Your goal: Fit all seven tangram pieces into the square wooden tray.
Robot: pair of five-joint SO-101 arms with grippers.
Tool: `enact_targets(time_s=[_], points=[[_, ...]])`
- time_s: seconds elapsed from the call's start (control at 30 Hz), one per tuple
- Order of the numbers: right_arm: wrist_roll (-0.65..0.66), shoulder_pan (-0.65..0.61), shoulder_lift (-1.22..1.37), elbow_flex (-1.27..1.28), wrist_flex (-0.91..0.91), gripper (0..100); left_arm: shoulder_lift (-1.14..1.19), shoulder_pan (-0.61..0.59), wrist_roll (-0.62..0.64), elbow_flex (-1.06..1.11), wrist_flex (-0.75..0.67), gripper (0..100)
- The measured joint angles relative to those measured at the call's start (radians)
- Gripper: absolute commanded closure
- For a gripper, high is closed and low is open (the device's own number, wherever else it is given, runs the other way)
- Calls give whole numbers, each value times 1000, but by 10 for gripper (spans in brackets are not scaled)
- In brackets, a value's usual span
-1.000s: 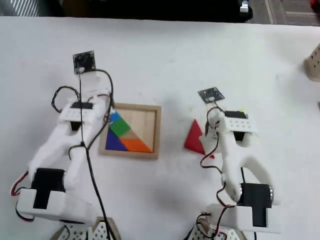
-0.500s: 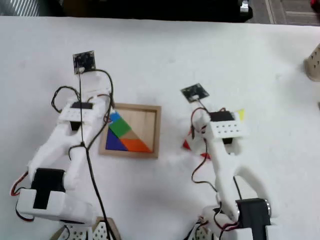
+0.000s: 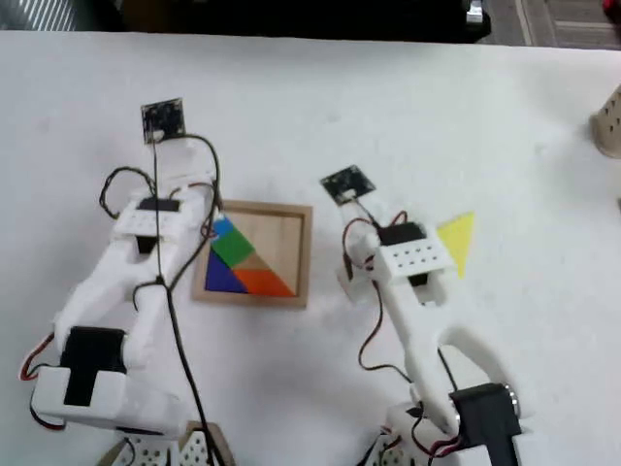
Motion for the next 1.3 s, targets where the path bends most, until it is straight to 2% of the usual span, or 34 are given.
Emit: enact_targets(time_s=[0.33,1.1,1.3], points=[[-38,0,32,61,-121,715,0,0,0,0,0,978],[-43,-38,57,34,-52,715,0,0,0,0,0,978],[-87,-38,55,34,-52,715,0,0,0,0,0,978]])
